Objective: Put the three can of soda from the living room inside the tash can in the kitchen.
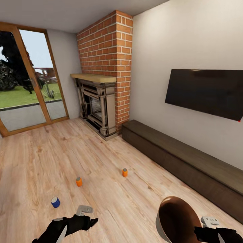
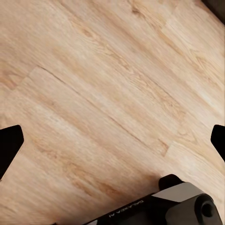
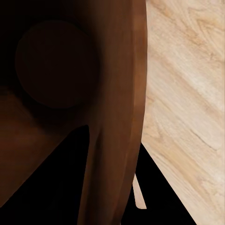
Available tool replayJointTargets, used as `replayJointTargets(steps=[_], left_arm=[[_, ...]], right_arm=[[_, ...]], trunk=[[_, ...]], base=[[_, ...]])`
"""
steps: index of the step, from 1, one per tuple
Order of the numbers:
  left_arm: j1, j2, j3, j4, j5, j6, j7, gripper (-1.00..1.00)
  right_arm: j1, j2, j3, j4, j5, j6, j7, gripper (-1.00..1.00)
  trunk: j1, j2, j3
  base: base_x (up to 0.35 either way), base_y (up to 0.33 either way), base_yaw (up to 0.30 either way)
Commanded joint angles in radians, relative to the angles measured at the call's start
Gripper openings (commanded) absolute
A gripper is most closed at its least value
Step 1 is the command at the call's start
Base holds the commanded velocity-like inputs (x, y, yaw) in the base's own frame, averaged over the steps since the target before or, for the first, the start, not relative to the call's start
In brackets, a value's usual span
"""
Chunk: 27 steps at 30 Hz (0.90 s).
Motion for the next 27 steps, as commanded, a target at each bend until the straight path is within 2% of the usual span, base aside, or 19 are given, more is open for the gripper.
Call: replayJointTargets(steps=[1, 6, 13, 27], left_arm=[[0.000, 0.000, 0.000, 0.000, 0.000, 0.001, 0.000, 1.00], [0.000, 0.000, -0.001, 0.004, -0.001, 0.002, 0.000, 1.00], [0.000, 0.000, 0.000, 0.067, 0.001, -0.001, 0.000, 1.00], [-0.001, 0.000, 0.001, 0.078, 0.001, -0.002, 0.000, 1.00]], right_arm=[[-0.001, 0.000, -0.001, -0.001, -0.013, 0.002, 0.006, -1.00], [-0.001, 0.000, -0.001, -0.001, -0.013, 0.002, 0.006, -1.00], [-0.001, 0.000, -0.002, -0.001, -0.013, 0.002, 0.006, -1.00], [-0.001, 0.000, -0.002, -0.001, -0.014, 0.002, 0.007, -1.00]], trunk=[[0.000, 0.000, 0.000], [0.000, 0.000, 0.000], [0.000, 0.000, 0.000], [0.000, 0.000, 0.006]], base=[[0.325, 0.080, 0.000], [0.325, 0.079, 0.000], [0.324, 0.079, -0.038], [0.323, 0.130, -0.219]])
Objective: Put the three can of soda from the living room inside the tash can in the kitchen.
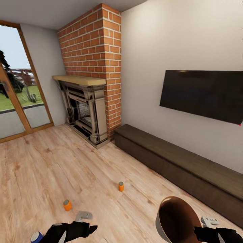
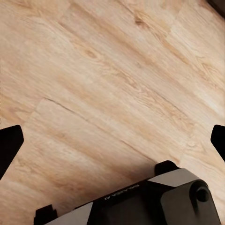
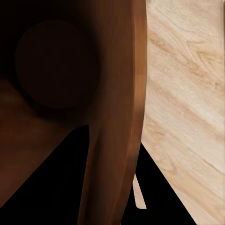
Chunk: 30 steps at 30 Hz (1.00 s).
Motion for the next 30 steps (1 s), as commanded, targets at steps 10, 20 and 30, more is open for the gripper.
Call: replayJointTargets(steps=[10, 20, 30], left_arm=[[0.001, 0.000, 0.000, 0.000, 0.002, -0.001, -0.001, 1.00], [0.001, 0.000, 0.000, 0.000, 0.002, -0.001, -0.001, 1.00], [0.000, 0.000, 0.001, -0.001, 0.005, -0.001, -0.002, 1.00]], right_arm=[[-0.001, 0.001, -0.001, -0.001, -0.014, 0.003, 0.006, -1.00], [-0.001, 0.002, 0.000, 0.000, -0.014, 0.003, 0.006, -1.00], [-0.001, 0.009, 0.000, 0.000, -0.014, 0.002, 0.004, -1.00]], trunk=[[0.000, 0.000, 0.001], [0.000, 0.000, 0.001], [0.000, 0.000, 0.001]], base=[[0.101, 0.130, -0.042], [0.000, 0.269, -0.002], [-0.032, 0.123, 0.000]])
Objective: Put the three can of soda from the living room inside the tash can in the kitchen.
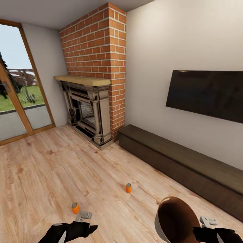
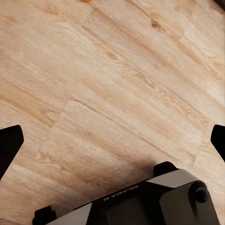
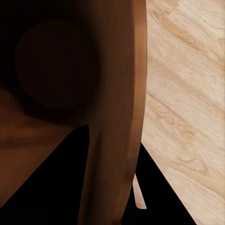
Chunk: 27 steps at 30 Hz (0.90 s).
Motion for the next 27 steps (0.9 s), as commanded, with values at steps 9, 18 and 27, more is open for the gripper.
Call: replayJointTargets(steps=[9, 18, 27], left_arm=[[0.000, 0.004, 0.014, 0.001, 0.007, 0.004, -0.001, 1.00], [0.001, 0.006, 0.016, 0.001, 0.006, 0.004, 0.000, 1.00], [0.001, 0.006, 0.016, 0.001, 0.006, 0.002, 0.000, 1.00]], right_arm=[[-0.001, 0.001, -0.002, -0.001, -0.013, 0.002, 0.006, -1.00], [-0.001, 0.004, -0.002, -0.001, 0.002, 0.002, 0.005, -1.00], [-0.001, 0.019, -0.002, -0.001, 0.039, 0.001, -0.001, -1.00]], trunk=[[0.000, 0.000, 0.000], [0.000, 0.000, 0.000], [0.000, 0.000, 0.000]], base=[[-0.003, 0.009, 0.000], [0.000, 0.001, 0.102], [0.000, 0.000, 0.241]])
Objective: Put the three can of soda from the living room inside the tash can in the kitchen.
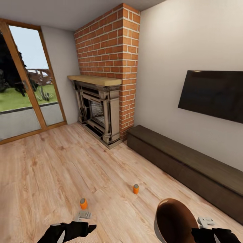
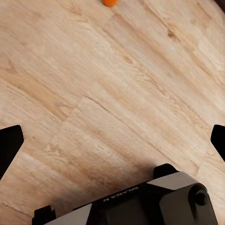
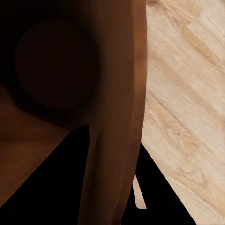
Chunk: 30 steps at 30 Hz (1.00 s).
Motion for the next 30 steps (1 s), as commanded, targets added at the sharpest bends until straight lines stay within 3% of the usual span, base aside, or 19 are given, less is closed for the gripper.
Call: replayJointTargets(steps=[1, 30], left_arm=[[0.000, 0.000, 0.000, 0.000, 0.000, 0.000, 0.000, 1.00], [0.000, 0.000, 0.000, 0.000, 0.000, -0.001, 0.000, 1.00]], right_arm=[[-0.001, 0.000, -0.001, -0.001, -0.014, 0.003, 0.006, -1.00], [-0.001, 0.003, 0.000, 0.002, -0.014, 0.002, 0.006, -1.00]], trunk=[[0.000, 0.000, 0.000], [0.000, 0.000, 0.000]], base=[[0.000, 0.000, 0.246], [0.000, 0.000, 0.247]])
